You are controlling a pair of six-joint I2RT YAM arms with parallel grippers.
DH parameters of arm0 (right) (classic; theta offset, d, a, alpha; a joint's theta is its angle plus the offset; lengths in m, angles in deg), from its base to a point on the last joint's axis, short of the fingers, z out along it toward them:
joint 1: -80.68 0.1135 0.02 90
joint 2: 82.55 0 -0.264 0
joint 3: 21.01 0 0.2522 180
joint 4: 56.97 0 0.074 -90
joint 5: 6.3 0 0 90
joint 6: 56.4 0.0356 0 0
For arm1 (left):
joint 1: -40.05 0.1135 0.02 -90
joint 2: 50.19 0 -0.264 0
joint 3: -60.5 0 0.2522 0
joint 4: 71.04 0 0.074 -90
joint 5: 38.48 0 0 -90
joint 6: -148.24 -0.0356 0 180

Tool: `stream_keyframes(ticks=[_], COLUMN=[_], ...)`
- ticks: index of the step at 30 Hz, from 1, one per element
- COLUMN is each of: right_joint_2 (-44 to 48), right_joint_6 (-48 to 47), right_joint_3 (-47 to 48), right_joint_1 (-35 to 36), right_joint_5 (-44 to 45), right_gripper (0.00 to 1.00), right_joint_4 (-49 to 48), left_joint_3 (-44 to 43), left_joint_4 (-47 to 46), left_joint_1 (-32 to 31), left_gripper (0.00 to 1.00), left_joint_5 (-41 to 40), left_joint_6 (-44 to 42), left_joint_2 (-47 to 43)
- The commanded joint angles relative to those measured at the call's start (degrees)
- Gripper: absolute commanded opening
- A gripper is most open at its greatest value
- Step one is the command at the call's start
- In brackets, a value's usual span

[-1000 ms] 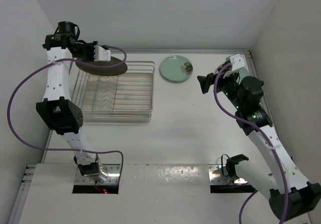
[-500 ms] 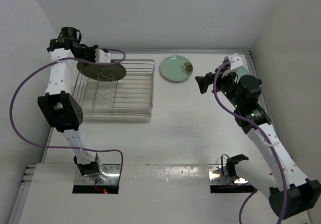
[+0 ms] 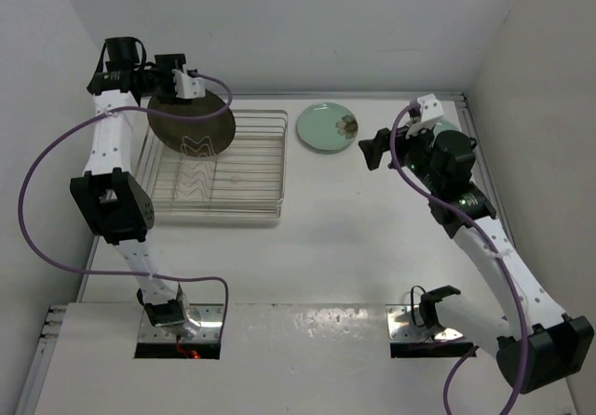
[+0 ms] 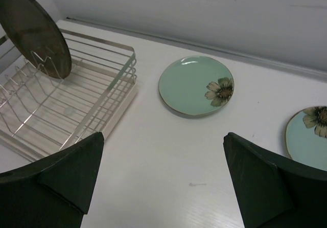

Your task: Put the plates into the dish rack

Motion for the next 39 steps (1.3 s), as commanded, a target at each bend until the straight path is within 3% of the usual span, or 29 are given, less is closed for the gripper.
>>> stream_keyframes(ticks=[1, 3, 6, 7, 8, 9, 10, 12, 13, 14, 17, 22, 28, 30, 34, 37, 39], right_joint_2=[-4.3, -8.9, -15.4, -16.6, -17.4, -19.6, -20.1, -20.7, -21.4, -22.9, -30.0, -44.9, -56.7, -61.1, -65.4, -67.9, -69.3], right_joint_6=[2.3, 5.4, 14.4, 16.4, 25.1, 27.9, 33.8, 41.1, 45.9, 48.0, 52.7, 50.5, 58.4, 61.0, 64.7, 68.1, 71.0], right_joint_3=[5.9, 8.9, 13.2, 14.0, 14.0, 12.7, 10.2, 4.8, 0.8, -0.8, -2.0, 10.5, 13.1, 15.3, 17.1, 16.6, 15.9], right_joint_1=[-0.1, -1.2, -8.0, -9.6, -14.7, -15.8, -18.9, -24.7, -25.8, -28.4, -31.4, -33.2, -36.5, -37.3, -36.9, -36.8, -37.3], right_joint_5=[3.9, 7.6, 11.2, 12.6, 13.8, 14.2, 14.8, 15.2, 16.1, 16.3, 16.5, 16.3, 12.3, 8.2, 8.1, 8.0, 6.3], right_gripper=[0.99, 0.99, 0.99, 0.99, 0.99, 0.99, 0.99, 0.99, 0.98, 0.93, 0.86, 0.83, 0.78, 0.72, 0.67, 0.57, 0.45], right_joint_4=[3.6, 9.5, 17.1, 18.3, 19.1, 19.5, 19.0, 13.1, 5.2, 2.6, -6.1, -1.3, -9.2, -9.1, -5.7, -7.6, -9.7], left_joint_3=[-2.3, -6.0, -11.6, -12.5, -13.2, -13.8, -13.8, -13.0, -12.1, -11.2, -7.6, -5.8, -7.1, -7.7, -8.9, -9.4, -10.5], left_joint_4=[-2.8, -2.8, -3.3, -4.7, -5.2, -6.1, -6.1, -6.1, -6.1, -6.1, -4.5, 0.6, 2.9, 3.5, 3.5, 4.0, 4.0], left_joint_1=[0.5, 0.5, 0.5, 0.5, 0.5, 0.5, 0.5, 0.5, 0.5, 0.5, 0.5, 0.5, 0.5, 0.5, -0.6, -2.8, -3.7], left_gripper=[0.69, 0.73, 0.77, 0.77, 0.77, 0.77, 0.77, 0.77, 0.77, 0.77, 0.77, 0.77, 0.77, 0.78, 0.78, 0.79, 0.79], left_joint_5=[2.9, 3.5, 4.1, 4.1, 4.1, 4.1, 3.5, 2.0, 1.4, 0.8, -3.6, -6.6, -7.7, -7.7, -8.3, -10.0, -10.6], left_joint_6=[6.3, 11.4, 25.3, 33.5, 37.7, 41.7, 49.1, 55.0, 57.4, 60.2, 61.4, 58.5, 56.6, 56.6, 56.6, 56.6, 56.6], left_joint_2=[-2.1, -2.7, -2.7, -3.2, -3.2, -4.0, -5.0, -5.5, -7.0, -7.6, -9.4, -11.3, -12.5, -12.5, -12.5, -12.5, -12.5])
